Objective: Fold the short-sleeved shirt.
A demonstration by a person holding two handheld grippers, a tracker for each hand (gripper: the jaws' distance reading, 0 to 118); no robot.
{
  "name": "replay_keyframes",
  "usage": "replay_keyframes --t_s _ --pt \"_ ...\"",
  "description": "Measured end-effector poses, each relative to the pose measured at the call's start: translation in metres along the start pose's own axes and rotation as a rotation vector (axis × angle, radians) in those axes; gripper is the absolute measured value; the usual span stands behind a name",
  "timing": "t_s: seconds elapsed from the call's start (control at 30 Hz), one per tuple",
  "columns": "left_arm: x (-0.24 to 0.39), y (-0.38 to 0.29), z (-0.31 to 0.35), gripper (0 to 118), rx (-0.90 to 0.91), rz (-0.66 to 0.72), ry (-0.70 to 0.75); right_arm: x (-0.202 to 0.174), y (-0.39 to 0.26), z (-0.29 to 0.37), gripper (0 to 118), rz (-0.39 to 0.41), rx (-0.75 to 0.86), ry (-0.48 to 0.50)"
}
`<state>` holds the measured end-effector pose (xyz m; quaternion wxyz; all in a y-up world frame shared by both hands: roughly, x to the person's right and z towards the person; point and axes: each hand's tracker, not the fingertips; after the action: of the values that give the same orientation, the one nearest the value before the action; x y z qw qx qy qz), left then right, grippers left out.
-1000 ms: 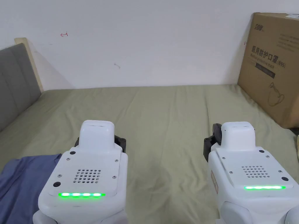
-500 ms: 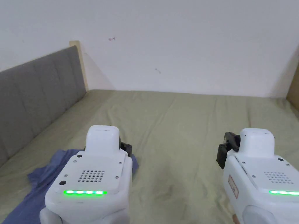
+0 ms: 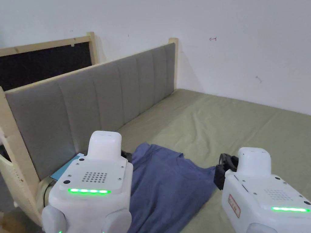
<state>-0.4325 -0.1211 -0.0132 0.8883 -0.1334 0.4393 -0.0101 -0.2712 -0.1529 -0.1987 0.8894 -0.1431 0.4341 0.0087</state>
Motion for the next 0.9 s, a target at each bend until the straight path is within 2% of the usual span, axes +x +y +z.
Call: replay_keyframes --t_s 0.17,0.3,0.33,0.4,0.43,0.47,0.53,0.7,0.8,0.83,0.9 --pt "0.006 -0.014 -0.052 0 -0.158 0.04 -0.09 0.005 -0.01 -0.013 1 -0.006 -0.053 0.007" --pt "0.029 -0.034 -0.108 1 -0.324 -0.058 -0.102 0.015 -0.021 -0.028 1 -0.028 -0.11 -0.005" --pt "0.033 -0.041 -0.124 10 -0.331 -0.048 -0.137 0.018 -0.024 -0.032 1 -0.038 -0.126 -0.012" --pt "0.04 -0.055 -0.161 81 -0.382 0.0 -0.223 0.022 -0.031 -0.042 1 -0.055 -0.158 -0.023" --pt "0.046 -0.062 -0.181 96 -0.459 0.012 -0.242 0.025 -0.035 -0.047 1 -0.065 -0.176 -0.027" --pt "0.05 -0.069 -0.199 100 -0.528 0.022 -0.266 0.027 -0.039 -0.052 1 -0.074 -0.194 -0.033" --pt "0.062 -0.082 -0.225 105 -0.625 0.025 -0.288 0.031 -0.047 -0.06 1 -0.088 -0.227 -0.038" --pt "0.095 -0.121 -0.274 105 -0.751 -0.08 -0.316 0.039 -0.063 -0.078 1 -0.091 -0.292 -0.054" --pt "0.11 -0.146 -0.286 99 -0.927 -0.08 -0.355 0.043 -0.072 -0.086 1 -0.109 -0.328 -0.052" --pt "0.109 -0.145 -0.283 100 -0.853 -0.087 -0.329 0.044 -0.076 -0.088 1 -0.11 -0.338 -0.053" --pt "0.107 -0.138 -0.283 96 -0.873 -0.081 -0.333 0.045 -0.081 -0.092 1 -0.107 -0.357 -0.057"
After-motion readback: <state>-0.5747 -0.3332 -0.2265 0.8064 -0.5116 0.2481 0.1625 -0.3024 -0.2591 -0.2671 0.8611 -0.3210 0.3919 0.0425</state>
